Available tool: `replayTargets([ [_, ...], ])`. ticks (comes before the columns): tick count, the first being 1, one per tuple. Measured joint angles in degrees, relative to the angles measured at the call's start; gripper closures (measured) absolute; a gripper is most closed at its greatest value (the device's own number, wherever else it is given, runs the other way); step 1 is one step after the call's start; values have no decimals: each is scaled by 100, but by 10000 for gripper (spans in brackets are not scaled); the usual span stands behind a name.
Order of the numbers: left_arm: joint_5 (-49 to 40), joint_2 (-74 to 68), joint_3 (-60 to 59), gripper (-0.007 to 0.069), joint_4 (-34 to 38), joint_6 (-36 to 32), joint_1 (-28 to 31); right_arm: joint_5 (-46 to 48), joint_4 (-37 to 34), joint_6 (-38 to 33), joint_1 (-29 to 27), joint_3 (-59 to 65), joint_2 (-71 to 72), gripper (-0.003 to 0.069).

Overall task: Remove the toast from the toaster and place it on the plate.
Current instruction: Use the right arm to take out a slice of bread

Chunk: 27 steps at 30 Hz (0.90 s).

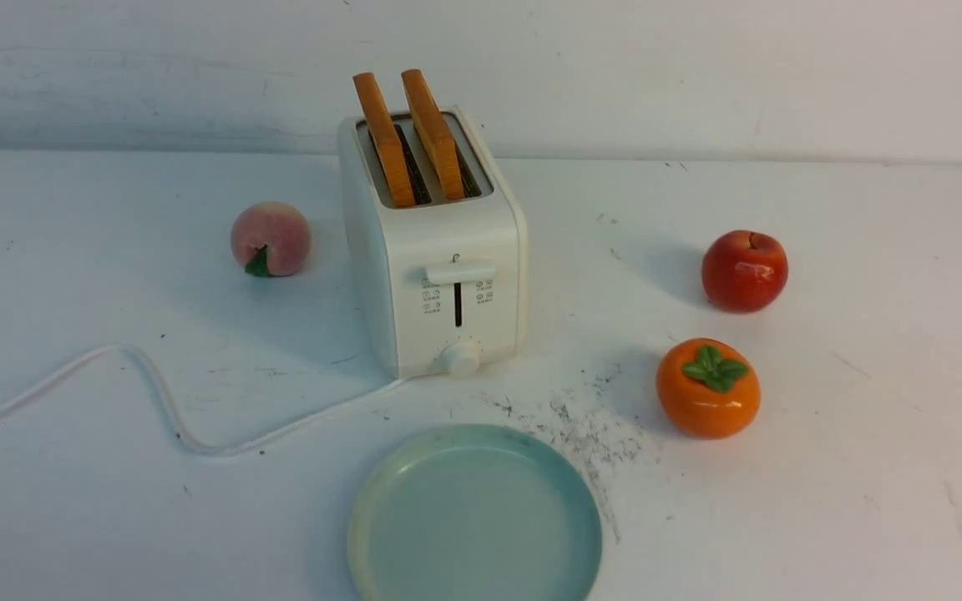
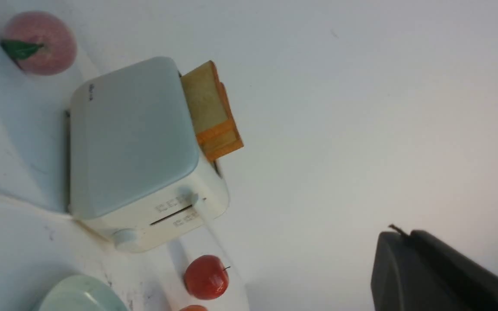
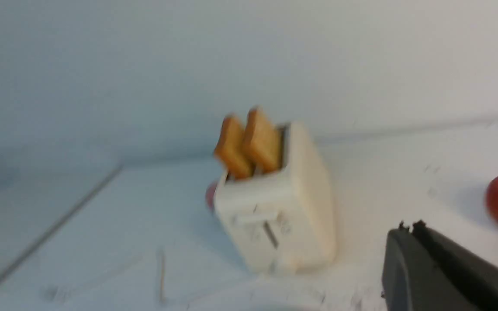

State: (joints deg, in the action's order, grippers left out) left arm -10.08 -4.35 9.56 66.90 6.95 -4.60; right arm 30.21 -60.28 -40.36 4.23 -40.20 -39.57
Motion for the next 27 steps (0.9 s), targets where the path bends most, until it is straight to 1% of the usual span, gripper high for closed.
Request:
replayTargets([
  [1,-48,-69,5,638,0,0,0,281,124,0,0,-269,-291,664],
  [3,-199,-234,5,638,0,0,0,1375,529,256,2,-1014,-1484,664],
  [7,-512,-375,5,638,0,0,0,2742,1097,685,102,-2182,-3044,664],
  [10,-788,-421,5,638,0,0,0,3309,1384,799,430,-3213,-3971,664],
  [13,-928,-429,5,638,-5,0,0,3222,1627,902,943,-4090,-4457,663],
  [14,-936,-429,5,638,-5,0,0,3222,1657,925,943,-4153,-4489,663],
  [15,-948,-429,5,638,-27,0,0,3070,1940,1118,1283,-4604,-4724,663],
  [16,-948,-429,5,638,-59,0,0,3010,2174,1257,1464,-4860,-4871,663],
  [17,-948,-429,5,638,-89,-2,0,2898,2770,1560,1800,-5305,-5156,663],
  [18,-948,-429,5,638,-95,-7,0,2831,3199,1816,2036,-5609,-5384,663],
  [19,-948,-429,5,638,-98,-7,0,2818,3199,1871,2082,-5667,-5433,663],
  [20,-948,-429,5,638,-112,-19,0,2680,3998,2375,2428,-6154,-5886,661],
  [21,-948,-429,5,638,-112,-19,0,2640,4167,2484,2506,-6256,-5992,661],
  [22,-950,-429,5,638,-117,-19,0,2557,4491,2642,2645,-6404,-6148,660],
  [25,-1131,-429,5,638,-123,-19,0,2142,5606,3468,3089,-7262,-7100,645],
  [26,-1143,-429,5,638,-123,-19,0,2119,5645,3468,3103,-7299,-7100,644],
  [27,-1211,-429,5,638,-130,-19,0,1977,5843,3660,3173,-7501,-7340,632],
])
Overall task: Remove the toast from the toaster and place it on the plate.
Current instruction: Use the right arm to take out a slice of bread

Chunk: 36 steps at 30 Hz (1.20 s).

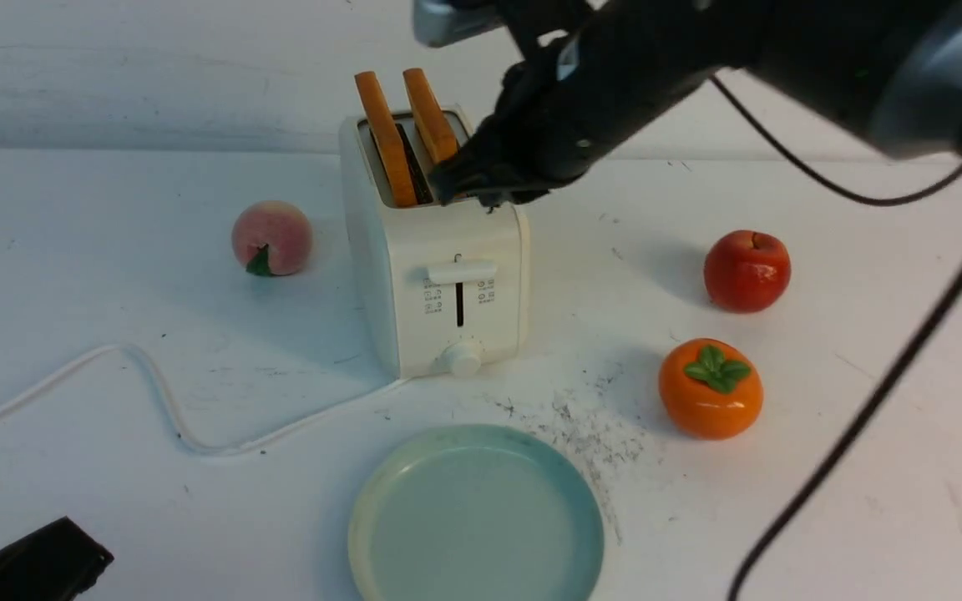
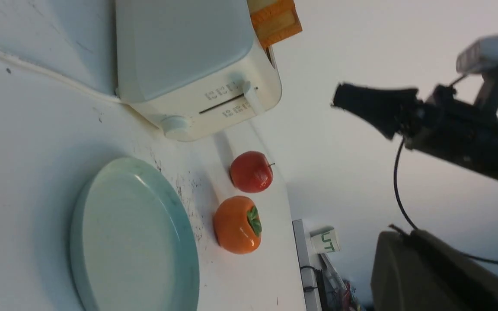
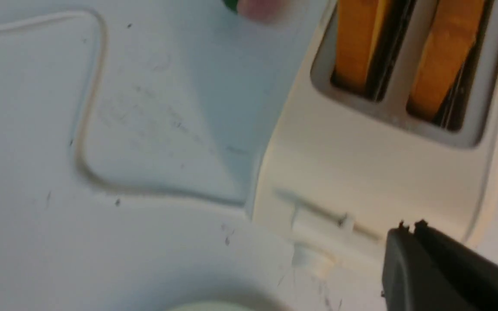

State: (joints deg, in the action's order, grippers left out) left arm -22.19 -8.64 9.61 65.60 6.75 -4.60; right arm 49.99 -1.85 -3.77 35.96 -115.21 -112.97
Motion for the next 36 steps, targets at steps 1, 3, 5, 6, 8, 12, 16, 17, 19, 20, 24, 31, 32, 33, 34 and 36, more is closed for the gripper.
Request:
replayTargets([
  [1,-42,0,0,638,-5,0,0,-132,110,86,42,-117,-108,619],
  [3,-138,0,0,638,-5,0,0,-461,303,265,77,-335,-291,584],
  [5,-159,0,0,638,-11,0,0,-806,411,325,85,-404,-333,536],
  [6,-166,0,0,638,-51,0,0,-950,440,340,85,-416,-339,506],
  [8,-184,0,0,638,-132,0,0,-1201,505,426,85,-422,-339,452],
  [12,-280,0,0,638,-274,0,0,-1627,553,779,57,-428,-352,317],
  [16,-363,0,0,638,-293,0,0,-1895,553,1219,-43,-448,-444,240],
  [17,-369,0,0,638,-293,0,0,-1966,553,1385,-91,-459,-508,224],
  [19,-376,0,0,638,-298,0,0,-2028,559,1477,-153,-459,-610,214],
  [20,-376,0,0,638,-298,0,0,-2056,571,1510,-172,-459,-679,211],
  [24,-376,0,0,638,-298,0,0,-2164,570,1527,-198,-459,-877,207],
  [31,-381,0,0,633,-298,0,0,-2394,766,1526,-198,-459,-1177,206],
  [32,-381,0,0,632,-298,0,0,-2394,778,1526,-198,-459,-1183,206],
  [33,-381,0,0,630,-298,0,0,-2401,851,1526,-204,-459,-1244,206],
  [34,-381,0,0,630,-298,0,0,-2408,875,1526,-208,-459,-1279,206],
  [36,-381,0,0,629,-298,0,0,-2421,906,1526,-246,-459,-1352,206],
])
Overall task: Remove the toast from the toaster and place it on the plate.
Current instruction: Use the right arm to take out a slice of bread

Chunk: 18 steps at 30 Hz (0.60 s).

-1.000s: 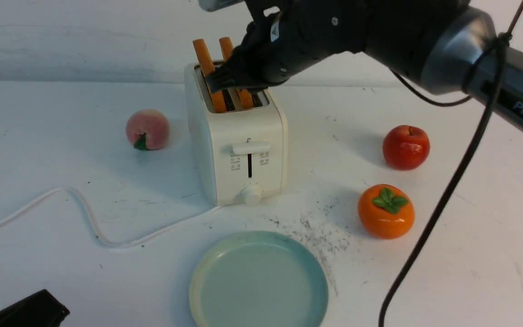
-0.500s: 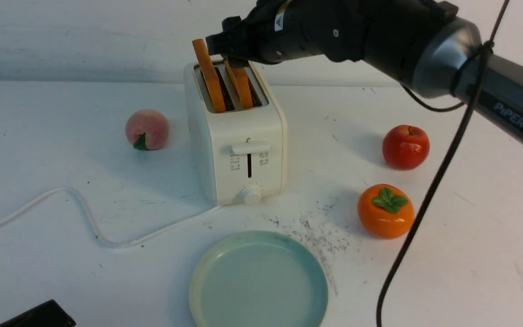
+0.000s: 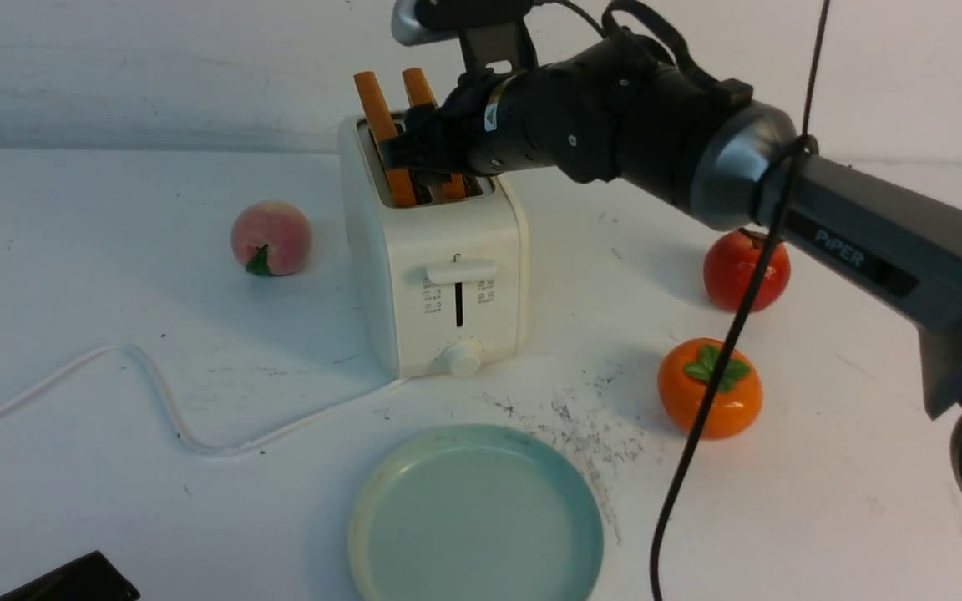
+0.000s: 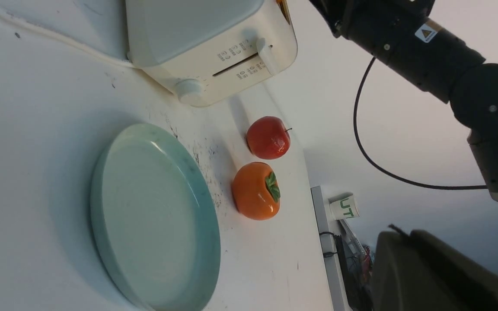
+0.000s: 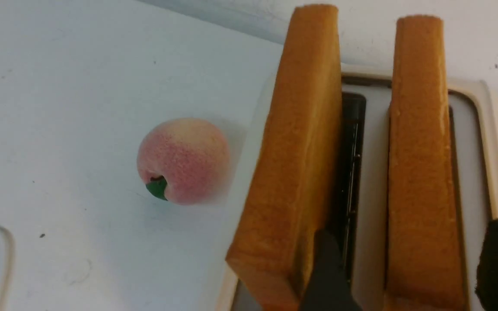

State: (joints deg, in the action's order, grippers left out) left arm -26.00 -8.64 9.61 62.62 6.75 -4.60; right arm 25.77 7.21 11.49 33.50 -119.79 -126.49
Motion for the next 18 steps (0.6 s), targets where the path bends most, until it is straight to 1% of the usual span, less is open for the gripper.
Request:
replayTargets([
  [4,-2,0,0,629,0,0,0,-8,78,0,-46,-4,-106,206],
  [7,-2,0,0,627,5,0,0,-20,90,0,-66,-4,-162,223],
  [10,-2,0,0,627,5,0,0,-90,95,0,-66,-4,-206,314],
  [11,-2,0,0,625,5,0,0,-96,101,0,-66,-4,-210,362],
  [12,-2,0,0,624,5,0,0,-104,124,0,-66,-4,-212,430],
  [13,-2,0,0,624,5,0,0,-110,163,0,-66,-4,-212,466],
  [14,-2,0,0,624,5,0,0,-111,225,0,-66,-4,-212,531],
  [15,-2,0,0,624,5,0,0,-125,252,0,-66,-4,-212,555],
  [18,-2,0,0,624,5,0,0,-147,384,0,-66,-4,-154,557],
])
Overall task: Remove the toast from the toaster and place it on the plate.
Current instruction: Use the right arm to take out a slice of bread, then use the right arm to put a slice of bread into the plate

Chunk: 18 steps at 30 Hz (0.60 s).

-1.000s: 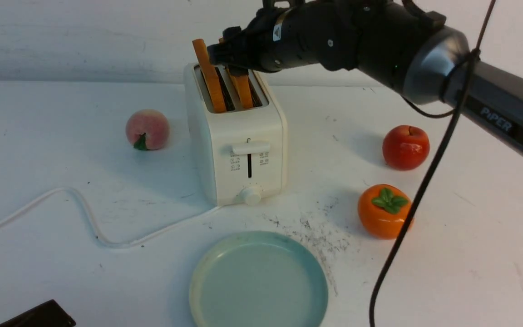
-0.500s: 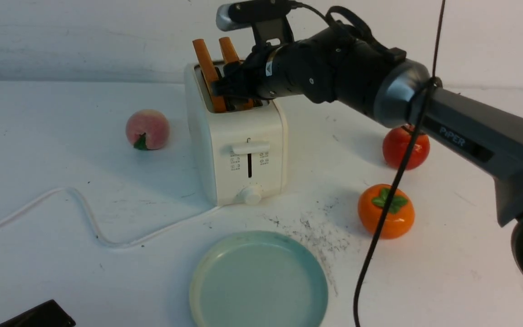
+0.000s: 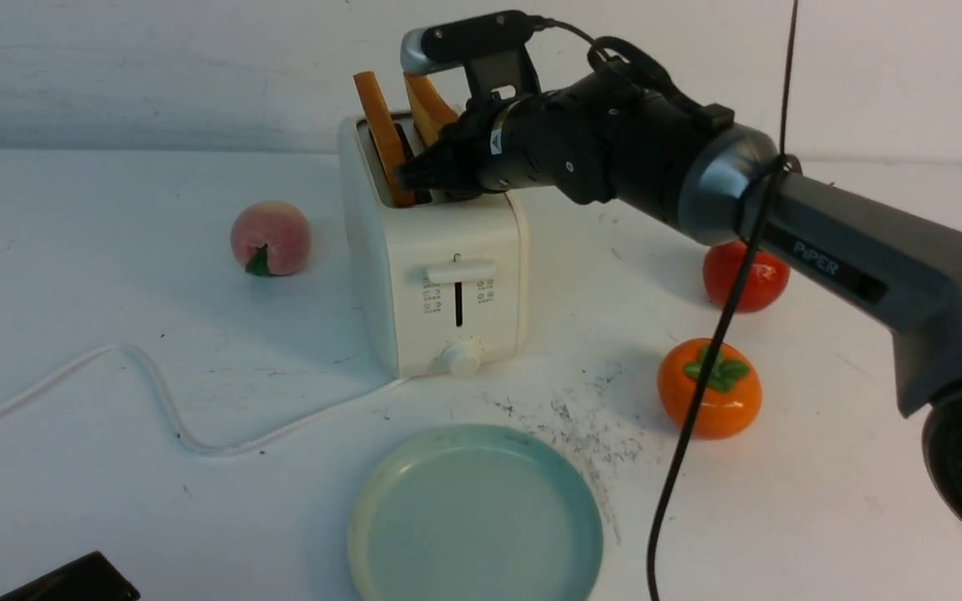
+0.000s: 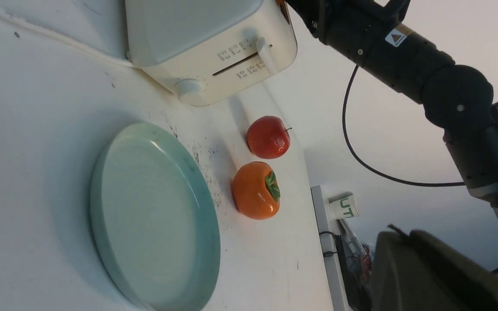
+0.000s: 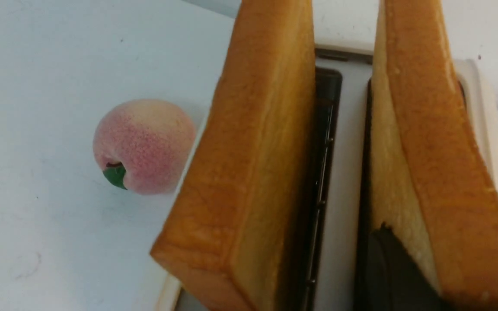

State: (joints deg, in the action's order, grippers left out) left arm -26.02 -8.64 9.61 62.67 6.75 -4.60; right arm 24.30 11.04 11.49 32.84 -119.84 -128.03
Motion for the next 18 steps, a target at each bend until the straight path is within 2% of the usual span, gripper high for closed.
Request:
replayTargets([
  [7,0,0,0,624,0,0,0,-71,276,2,0,0,577,556],
  [11,0,0,0,622,0,0,0,93,337,2,0,0,1387,556],
  [15,0,0,0,621,0,0,0,1099,337,2,0,-6,2190,556],
  [18,0,0,0,621,0,0,0,2437,457,-3,0,-6,2737,556],
])
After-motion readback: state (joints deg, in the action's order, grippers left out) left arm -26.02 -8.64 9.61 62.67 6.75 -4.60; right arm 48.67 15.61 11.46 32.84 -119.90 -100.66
